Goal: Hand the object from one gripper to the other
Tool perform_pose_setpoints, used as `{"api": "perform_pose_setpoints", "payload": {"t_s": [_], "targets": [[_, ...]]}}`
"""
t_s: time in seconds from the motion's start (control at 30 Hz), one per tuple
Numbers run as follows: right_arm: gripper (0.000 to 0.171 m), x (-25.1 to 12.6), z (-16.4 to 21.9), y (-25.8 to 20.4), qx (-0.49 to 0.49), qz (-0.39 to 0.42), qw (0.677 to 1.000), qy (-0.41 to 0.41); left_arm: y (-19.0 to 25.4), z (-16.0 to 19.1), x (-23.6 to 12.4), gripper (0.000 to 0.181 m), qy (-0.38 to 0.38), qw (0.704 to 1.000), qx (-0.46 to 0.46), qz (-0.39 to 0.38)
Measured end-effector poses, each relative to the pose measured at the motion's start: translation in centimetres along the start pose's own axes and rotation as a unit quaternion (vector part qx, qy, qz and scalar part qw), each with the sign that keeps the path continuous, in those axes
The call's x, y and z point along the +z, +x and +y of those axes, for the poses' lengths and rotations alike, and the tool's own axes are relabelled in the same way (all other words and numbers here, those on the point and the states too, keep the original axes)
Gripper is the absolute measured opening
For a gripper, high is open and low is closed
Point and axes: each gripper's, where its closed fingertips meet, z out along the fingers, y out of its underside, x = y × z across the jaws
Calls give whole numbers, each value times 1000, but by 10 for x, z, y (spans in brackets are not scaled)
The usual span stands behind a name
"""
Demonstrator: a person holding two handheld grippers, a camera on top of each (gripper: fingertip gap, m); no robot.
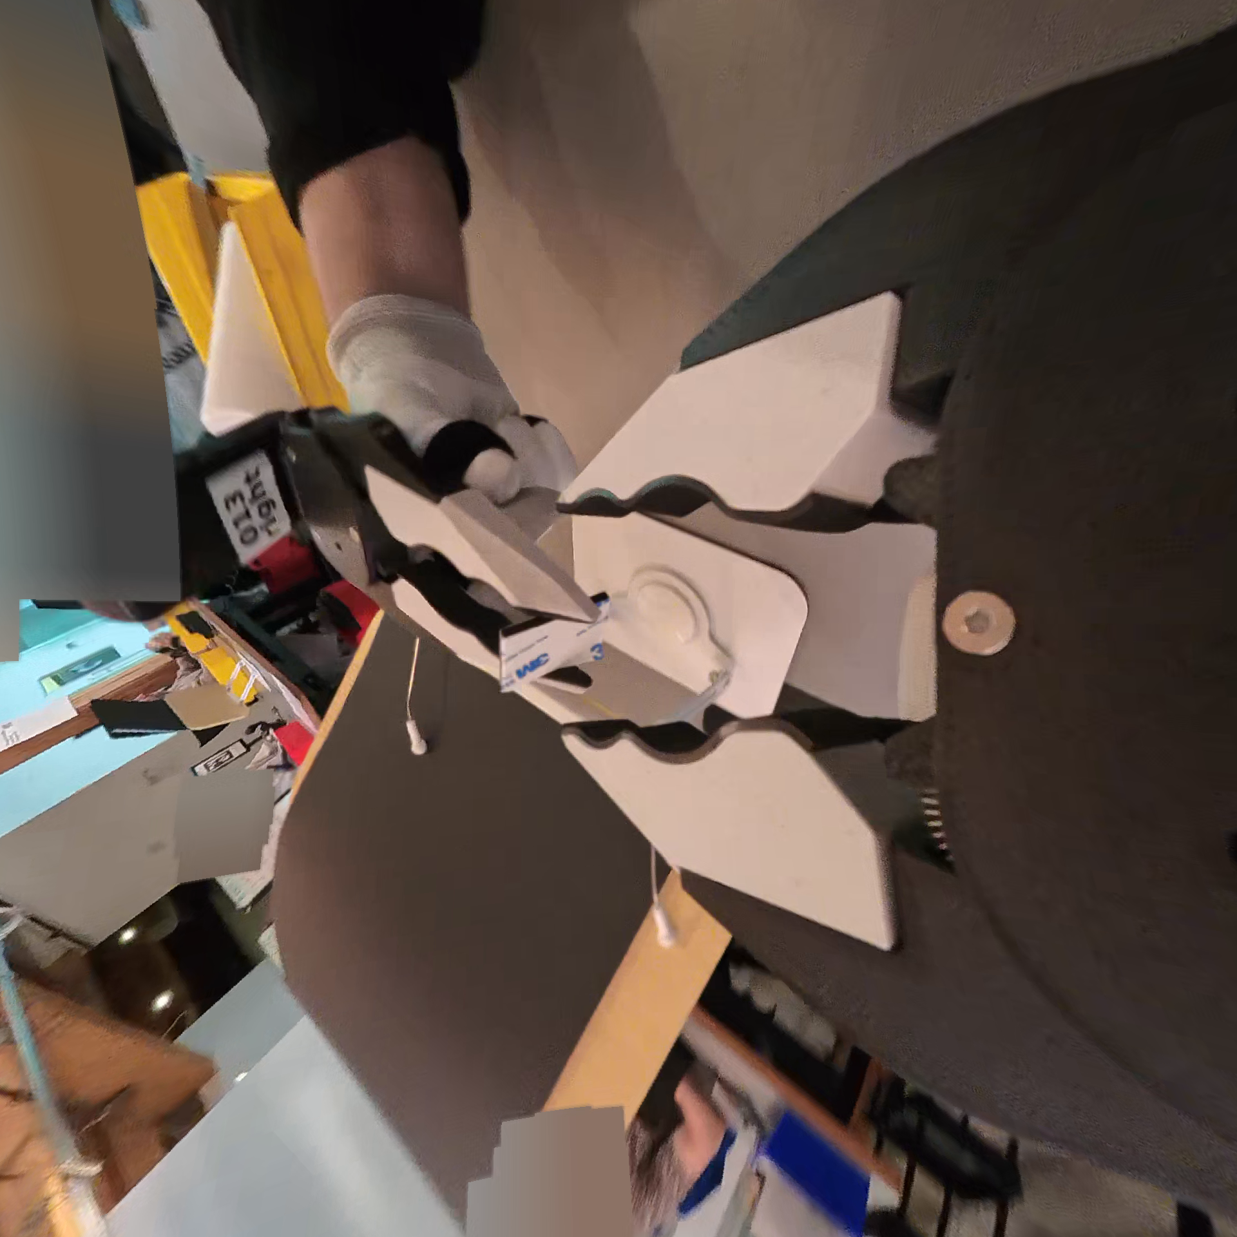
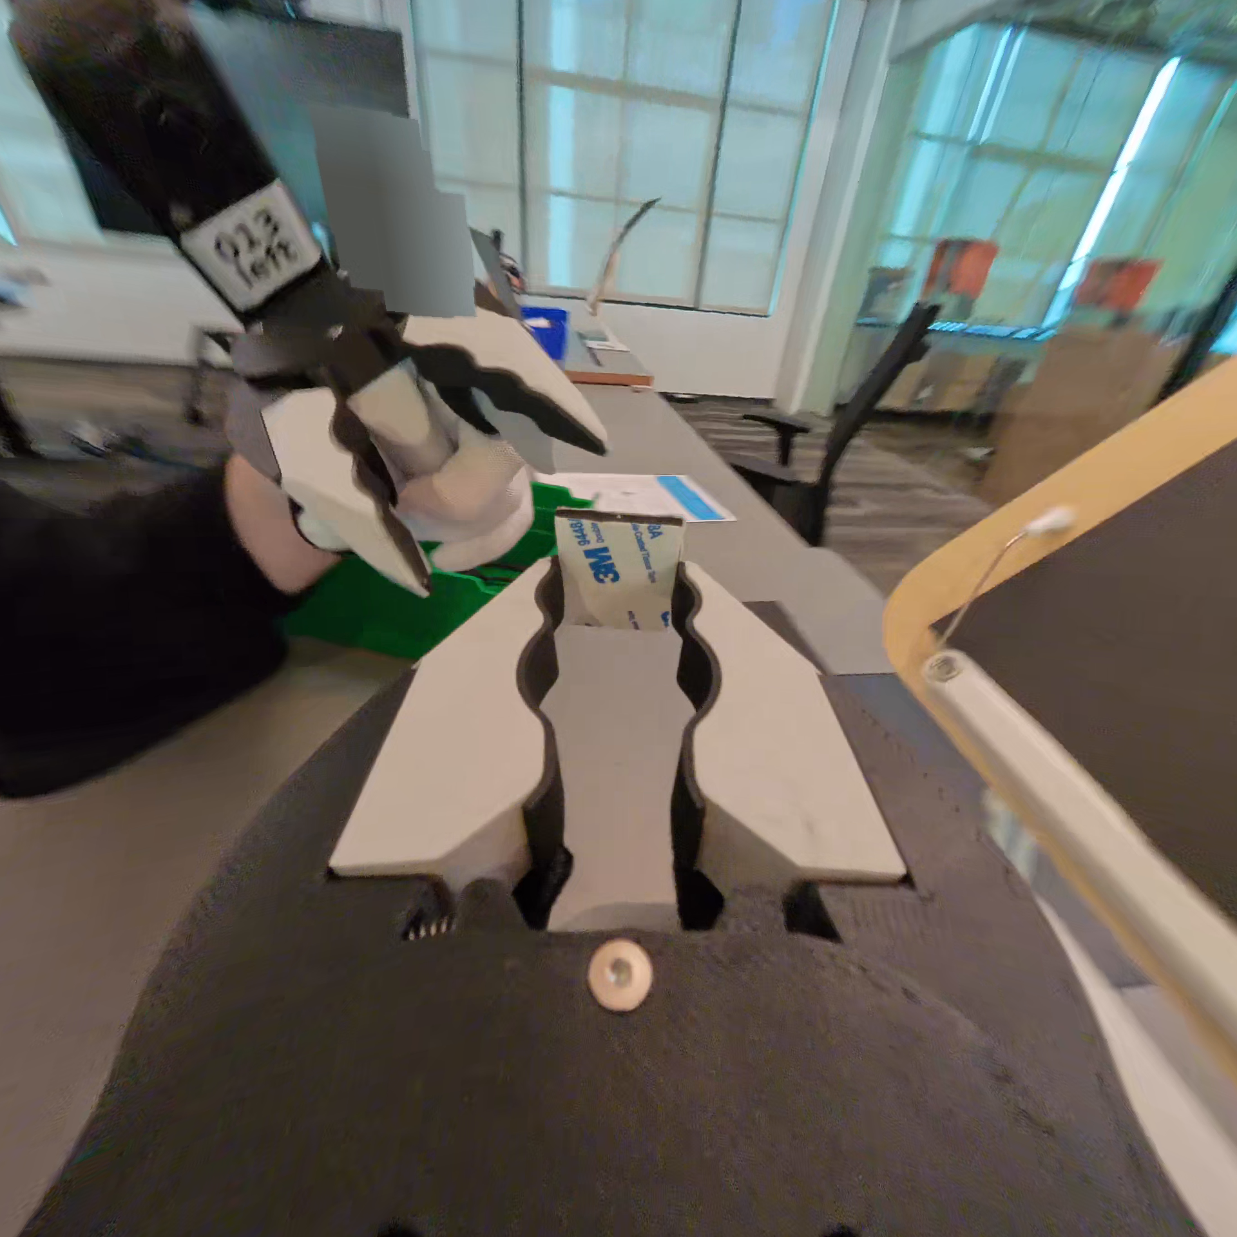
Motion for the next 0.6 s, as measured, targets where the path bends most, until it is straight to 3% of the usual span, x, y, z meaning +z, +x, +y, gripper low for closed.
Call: {"api": "perform_pose_setpoints", "payload": {"t_s": [0.1, 0.23, 0.37, 0.6], "targets": [[29, -11, -18, 6, 107, -41, 990, 86, -5, 2, 7, 62, -26, 996, 65, -50], [29, -29, -44, 12, 217, -93, 949, 209, -15, 3, 20, 63, -26, 982, 130, -135], [29, -26, -45, 8, 249, -109, 931, 242, -20, -6, 27, 59, -10, 947, 219, -235], [29, -15, -35, -6, 260, -141, 930, 217, -20, -14, 24, 45, 2, 922, 266, -280]]}}
